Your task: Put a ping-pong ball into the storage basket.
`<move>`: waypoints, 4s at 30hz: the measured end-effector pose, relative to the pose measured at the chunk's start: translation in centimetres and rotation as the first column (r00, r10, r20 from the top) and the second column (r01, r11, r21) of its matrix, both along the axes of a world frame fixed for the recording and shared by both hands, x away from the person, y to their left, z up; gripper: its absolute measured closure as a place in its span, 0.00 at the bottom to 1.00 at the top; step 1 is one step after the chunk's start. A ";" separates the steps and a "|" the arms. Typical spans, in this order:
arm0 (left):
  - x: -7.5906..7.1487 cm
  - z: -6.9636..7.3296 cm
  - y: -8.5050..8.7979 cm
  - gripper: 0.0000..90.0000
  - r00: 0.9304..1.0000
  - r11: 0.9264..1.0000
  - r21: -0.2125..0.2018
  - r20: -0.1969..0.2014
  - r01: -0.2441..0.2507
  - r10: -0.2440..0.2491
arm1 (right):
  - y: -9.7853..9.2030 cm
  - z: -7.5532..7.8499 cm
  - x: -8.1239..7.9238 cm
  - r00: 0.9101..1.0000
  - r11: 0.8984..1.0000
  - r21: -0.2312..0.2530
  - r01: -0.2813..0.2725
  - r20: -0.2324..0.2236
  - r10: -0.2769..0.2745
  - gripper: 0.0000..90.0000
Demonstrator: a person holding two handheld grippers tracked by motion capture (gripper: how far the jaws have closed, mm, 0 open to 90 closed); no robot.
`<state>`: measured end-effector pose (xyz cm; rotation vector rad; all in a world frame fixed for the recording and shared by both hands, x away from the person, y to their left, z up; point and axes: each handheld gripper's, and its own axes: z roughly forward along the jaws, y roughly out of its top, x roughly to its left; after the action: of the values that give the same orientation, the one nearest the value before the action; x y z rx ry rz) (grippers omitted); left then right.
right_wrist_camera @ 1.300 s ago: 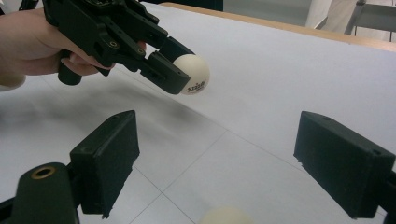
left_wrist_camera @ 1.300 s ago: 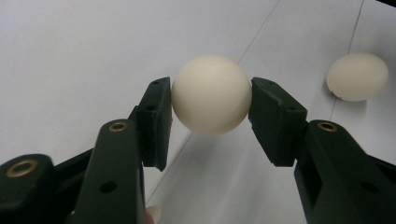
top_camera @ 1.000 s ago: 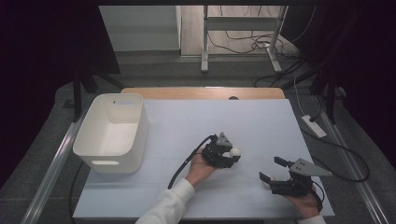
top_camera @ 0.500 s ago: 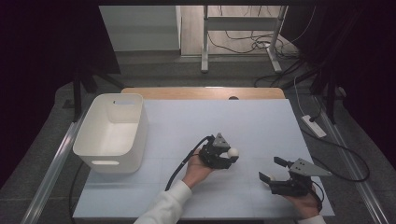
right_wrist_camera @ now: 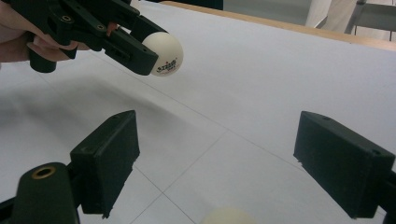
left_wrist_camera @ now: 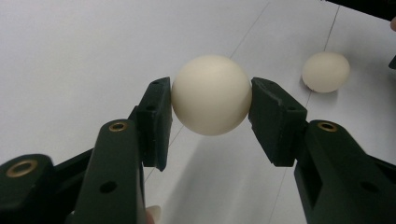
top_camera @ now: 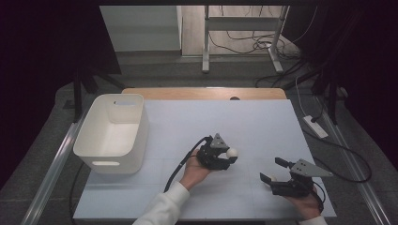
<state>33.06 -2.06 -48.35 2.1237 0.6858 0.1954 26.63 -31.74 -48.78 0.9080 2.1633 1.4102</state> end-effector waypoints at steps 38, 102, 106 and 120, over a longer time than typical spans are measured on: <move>-0.6 1.0 1.0 0.56 1.000 1.000 -0.021 0.016 -0.004 0.004 | 0.2 -0.1 0.0 1.000 1.000 -0.013 -0.004 0.000 0.004 0.15; -0.9 1.7 3.9 0.56 0.998 0.997 -0.053 0.029 -0.048 0.049 | 0.4 -0.3 0.1 1.000 1.000 -0.027 -0.006 -0.005 0.006 0.16; -0.9 1.7 4.0 0.56 0.998 0.997 -0.058 0.031 -0.051 0.053 | 0.4 -0.3 0.1 1.000 1.000 -0.026 -0.005 -0.003 0.005 0.16; -0.9 2.1 3.9 0.56 0.998 0.997 -0.055 0.037 -0.047 0.049 | 0.4 -0.2 0.0 1.000 1.000 -0.023 -0.003 0.001 0.003 0.16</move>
<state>32.14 1.89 -46.26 2.0480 0.7123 0.2399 26.64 -31.38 -48.98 0.8964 2.1767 1.3845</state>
